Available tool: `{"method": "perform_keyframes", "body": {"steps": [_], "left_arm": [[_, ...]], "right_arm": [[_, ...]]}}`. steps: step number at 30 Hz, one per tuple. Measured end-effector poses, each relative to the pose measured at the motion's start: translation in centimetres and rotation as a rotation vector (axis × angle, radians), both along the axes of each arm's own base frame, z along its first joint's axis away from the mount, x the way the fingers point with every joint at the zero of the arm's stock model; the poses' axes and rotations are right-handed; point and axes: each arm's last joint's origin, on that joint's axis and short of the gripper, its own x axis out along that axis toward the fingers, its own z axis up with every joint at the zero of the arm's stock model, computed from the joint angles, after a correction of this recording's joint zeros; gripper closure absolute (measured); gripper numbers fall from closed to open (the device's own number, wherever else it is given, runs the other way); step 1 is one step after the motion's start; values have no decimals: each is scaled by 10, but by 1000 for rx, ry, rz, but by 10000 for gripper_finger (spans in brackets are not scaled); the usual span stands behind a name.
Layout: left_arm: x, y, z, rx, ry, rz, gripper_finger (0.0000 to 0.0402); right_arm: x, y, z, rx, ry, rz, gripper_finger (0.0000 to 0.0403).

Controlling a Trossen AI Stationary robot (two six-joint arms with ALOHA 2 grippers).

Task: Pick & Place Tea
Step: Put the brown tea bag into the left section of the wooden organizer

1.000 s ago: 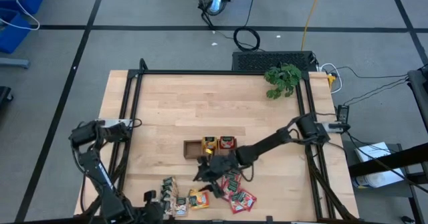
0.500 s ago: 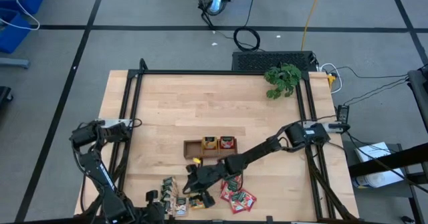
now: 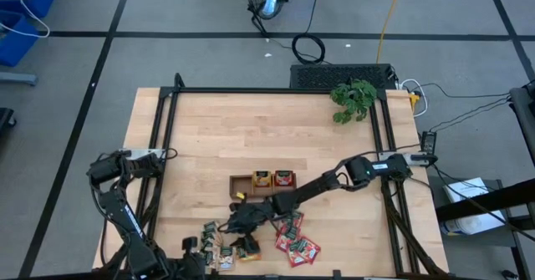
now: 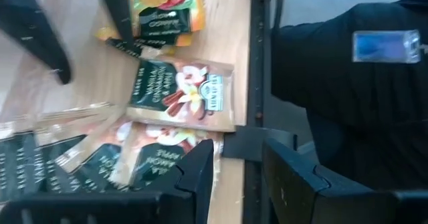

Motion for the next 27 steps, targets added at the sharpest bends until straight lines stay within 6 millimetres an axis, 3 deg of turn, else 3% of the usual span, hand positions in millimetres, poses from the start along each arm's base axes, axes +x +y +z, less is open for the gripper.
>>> {"method": "perform_keyframes", "body": {"steps": [13, 21, 27], "left_arm": [[5, 4, -1, 10, 7, 21, 273], [14, -1, 3, -48, -29, -34, 273], [26, -12, -7, -90, -57, -126, 273]], "right_arm": [[6, 10, 22, 7, 47, -4, 190], [5, 10, 20, 2, 65, -2, 190], [5, 10, 20, -9, 57, 6, 190]]}}
